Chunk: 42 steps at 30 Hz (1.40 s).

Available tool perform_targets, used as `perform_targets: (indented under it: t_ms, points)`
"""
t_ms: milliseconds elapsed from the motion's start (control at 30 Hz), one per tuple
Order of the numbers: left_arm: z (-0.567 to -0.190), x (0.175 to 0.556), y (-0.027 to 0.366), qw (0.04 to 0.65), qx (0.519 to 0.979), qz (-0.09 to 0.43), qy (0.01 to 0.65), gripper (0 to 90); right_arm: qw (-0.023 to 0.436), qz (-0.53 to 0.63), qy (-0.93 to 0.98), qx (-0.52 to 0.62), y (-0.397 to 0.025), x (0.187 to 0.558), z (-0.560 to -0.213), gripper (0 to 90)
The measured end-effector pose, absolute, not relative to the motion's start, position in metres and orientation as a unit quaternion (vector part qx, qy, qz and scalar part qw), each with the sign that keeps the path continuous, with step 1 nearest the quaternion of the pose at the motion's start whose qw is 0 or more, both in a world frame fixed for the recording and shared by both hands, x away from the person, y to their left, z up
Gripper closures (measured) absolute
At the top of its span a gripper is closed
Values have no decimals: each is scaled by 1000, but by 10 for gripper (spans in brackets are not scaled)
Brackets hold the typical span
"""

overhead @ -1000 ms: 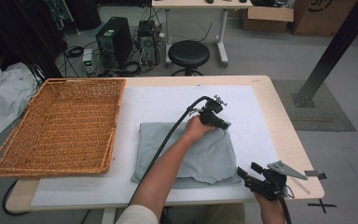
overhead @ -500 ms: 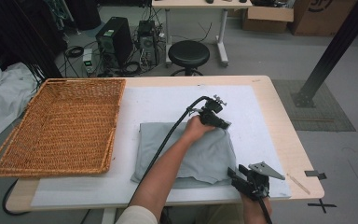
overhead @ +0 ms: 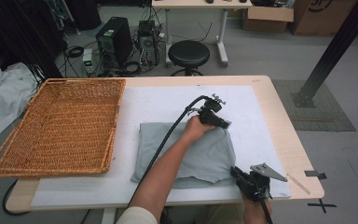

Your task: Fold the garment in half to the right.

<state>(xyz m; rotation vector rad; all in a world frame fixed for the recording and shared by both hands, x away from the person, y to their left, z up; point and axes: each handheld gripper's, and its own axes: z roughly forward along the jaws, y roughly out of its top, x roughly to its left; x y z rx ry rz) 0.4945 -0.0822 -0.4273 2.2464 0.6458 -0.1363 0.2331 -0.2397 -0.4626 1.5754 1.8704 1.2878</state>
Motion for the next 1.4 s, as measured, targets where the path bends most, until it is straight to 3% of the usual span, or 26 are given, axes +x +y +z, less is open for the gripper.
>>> perform_targets:
  t_ms: [633,1000,1400]
  points:
    - [-392,492,-56,416,856,-68,299,774,181,529,651,513,-225,233,-427,852]
    - [-374,482,6,463,828,-63,310,763,166,557,673,458,-195,237,-400,851]
    - [-359,468,77,485,811,-14,328,757,124,578,701,399,-141,254,-379,850]
